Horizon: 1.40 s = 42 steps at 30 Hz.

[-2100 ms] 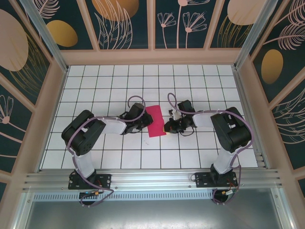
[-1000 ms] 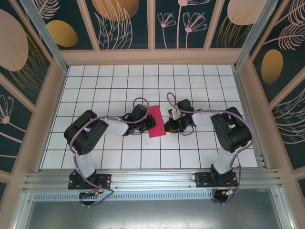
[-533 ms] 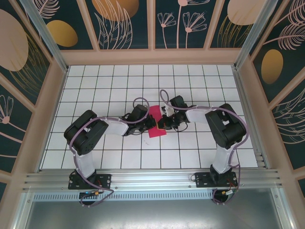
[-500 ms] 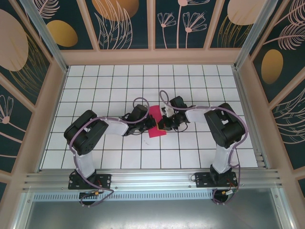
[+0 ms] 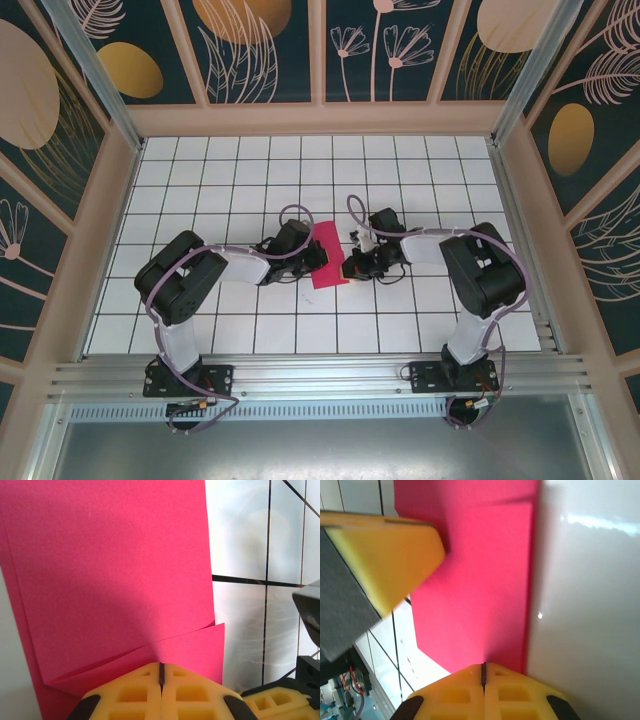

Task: Fold a paper plane with a square sheet of paper (pick it up from the middle)
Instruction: Fold the triangle a second time at the center of the table, then turn over the paper at the center of the table.

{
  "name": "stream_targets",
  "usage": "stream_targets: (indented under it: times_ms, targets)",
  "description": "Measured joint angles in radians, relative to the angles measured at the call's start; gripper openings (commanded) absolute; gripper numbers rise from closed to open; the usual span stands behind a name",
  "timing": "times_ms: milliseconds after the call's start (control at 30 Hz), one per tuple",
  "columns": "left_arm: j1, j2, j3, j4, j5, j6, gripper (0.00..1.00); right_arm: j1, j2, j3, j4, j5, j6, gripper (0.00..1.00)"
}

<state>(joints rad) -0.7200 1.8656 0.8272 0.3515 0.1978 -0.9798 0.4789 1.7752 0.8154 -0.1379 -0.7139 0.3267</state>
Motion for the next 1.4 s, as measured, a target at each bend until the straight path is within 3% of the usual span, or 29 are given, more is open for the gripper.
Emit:
stream_targets:
  times_ms: [300,500,700,967,1400]
  targets:
    - [0.0,0.0,0.0,0.0,0.0,0.001,0.08,-0.042,-0.06,-0.081,-0.021,-0.024,-0.034,0.04]
    - [0.0,0.0,0.0,0.002,0.011,0.027,0.14,-0.088,-0.103,-0.079,-0.053,-0.01,-0.032,0.22]
    - [0.0,-0.044,0.006,-0.047,0.004,0.054,0.19,-0.089,-0.09,0.031,-0.043,0.031,-0.033,0.36]
    - [0.001,-0.111,0.021,-0.098,-0.047,0.063,0.19,-0.073,0.041,0.172,-0.023,0.06,-0.033,0.4]
    - [0.001,-0.033,0.022,-0.123,-0.052,0.064,0.15,-0.039,0.12,0.218,-0.023,0.062,-0.033,0.4]
